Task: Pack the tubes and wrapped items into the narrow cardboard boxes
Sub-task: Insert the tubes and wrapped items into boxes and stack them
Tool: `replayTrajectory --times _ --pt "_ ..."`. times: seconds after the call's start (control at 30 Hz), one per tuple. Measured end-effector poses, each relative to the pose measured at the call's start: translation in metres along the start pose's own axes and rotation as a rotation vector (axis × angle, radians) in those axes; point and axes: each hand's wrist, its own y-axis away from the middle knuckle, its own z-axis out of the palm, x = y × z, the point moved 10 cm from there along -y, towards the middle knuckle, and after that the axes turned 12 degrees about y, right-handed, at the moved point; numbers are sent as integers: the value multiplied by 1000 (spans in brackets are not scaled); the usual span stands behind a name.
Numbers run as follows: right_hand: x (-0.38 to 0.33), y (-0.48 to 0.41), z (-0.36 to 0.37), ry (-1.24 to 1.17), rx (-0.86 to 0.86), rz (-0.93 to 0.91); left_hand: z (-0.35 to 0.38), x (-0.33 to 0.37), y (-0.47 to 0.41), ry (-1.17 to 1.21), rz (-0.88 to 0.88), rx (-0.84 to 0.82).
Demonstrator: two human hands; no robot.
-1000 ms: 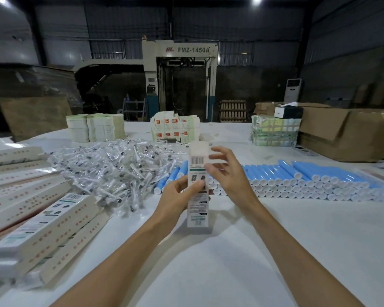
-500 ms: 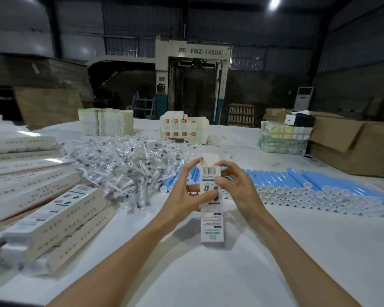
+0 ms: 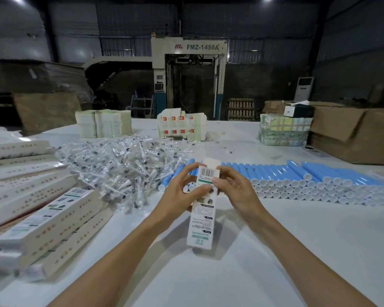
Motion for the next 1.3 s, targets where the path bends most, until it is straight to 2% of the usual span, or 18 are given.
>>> replayTrajectory --times 0.27,0.4,0.5,0.7,0.8,0.9,1.1,1.3 --pt "-9 6 3 114 -114 -14 2 -6 0 16 0 1" --pt "-6 2 -16 -1 55 54 4 -4 -1 16 2 -5" --pt "-3 0 -29 41 111 86 12 -8 1 15 -24 -71" --pt "-21 1 -32 312 124 -99 12 -10 3 -41 -42 -80" --pt "-30 4 -24 381 23 -166 8 -9 3 -80 -33 -76" --pt "-30 5 -16 290 -55 -118 3 -8 2 -71 -21 -39" --pt "-32 5 -21 5 42 41 11 5 2 -84 79 -54" --pt "-28 4 -24 -15 76 86 15 9 2 -107 106 -77"
